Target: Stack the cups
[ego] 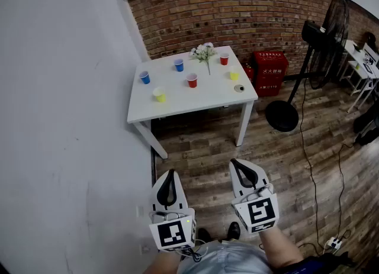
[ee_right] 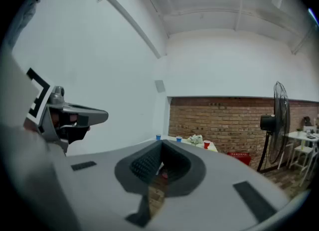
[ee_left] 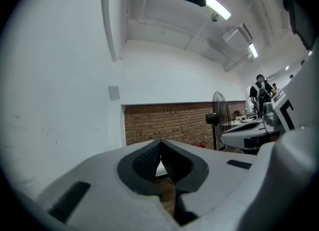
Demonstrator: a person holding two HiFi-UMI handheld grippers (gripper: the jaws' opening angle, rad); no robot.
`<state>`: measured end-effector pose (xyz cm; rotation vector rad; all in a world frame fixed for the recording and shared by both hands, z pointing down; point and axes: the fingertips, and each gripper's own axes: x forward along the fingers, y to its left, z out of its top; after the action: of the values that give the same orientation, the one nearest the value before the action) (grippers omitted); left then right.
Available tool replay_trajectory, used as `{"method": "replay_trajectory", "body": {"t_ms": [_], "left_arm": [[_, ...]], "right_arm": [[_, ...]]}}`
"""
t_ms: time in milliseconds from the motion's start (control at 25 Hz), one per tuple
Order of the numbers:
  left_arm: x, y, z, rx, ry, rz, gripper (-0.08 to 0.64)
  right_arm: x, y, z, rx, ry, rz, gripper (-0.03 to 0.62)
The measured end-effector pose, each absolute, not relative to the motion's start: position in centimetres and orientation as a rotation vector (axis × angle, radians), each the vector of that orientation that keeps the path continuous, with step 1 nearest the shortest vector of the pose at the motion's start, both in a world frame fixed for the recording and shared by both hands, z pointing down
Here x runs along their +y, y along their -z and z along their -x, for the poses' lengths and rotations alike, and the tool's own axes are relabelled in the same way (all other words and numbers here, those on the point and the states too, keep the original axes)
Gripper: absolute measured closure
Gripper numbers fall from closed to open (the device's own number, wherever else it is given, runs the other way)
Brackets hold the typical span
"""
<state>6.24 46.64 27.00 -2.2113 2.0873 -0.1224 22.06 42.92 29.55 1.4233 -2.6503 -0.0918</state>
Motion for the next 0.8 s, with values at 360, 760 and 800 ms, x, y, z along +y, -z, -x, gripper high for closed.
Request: {"method": "replay_trajectory", "body": {"t_ms": [360, 760, 800], "left_arm": [[45.7, -27.5, -8.4, 2.091, 0.128, 2.213, 0.551], [44.4, -28.8, -11.4, 2.160, 0.170, 2.140, 0.551], [44.2, -29.0, -11.4, 2.169, 0.176, 2.135, 0.551]], "right_arm": [[42.4, -30.2, -23.6, -2.659, 0.044, -1.386, 0.589], [39.4, -32.0, -27.4, -2.725, 0.005, -1.319, 0.346], [39.1, -32.1, -27.5, -2.722, 0.008, -1.319, 0.353]]}}
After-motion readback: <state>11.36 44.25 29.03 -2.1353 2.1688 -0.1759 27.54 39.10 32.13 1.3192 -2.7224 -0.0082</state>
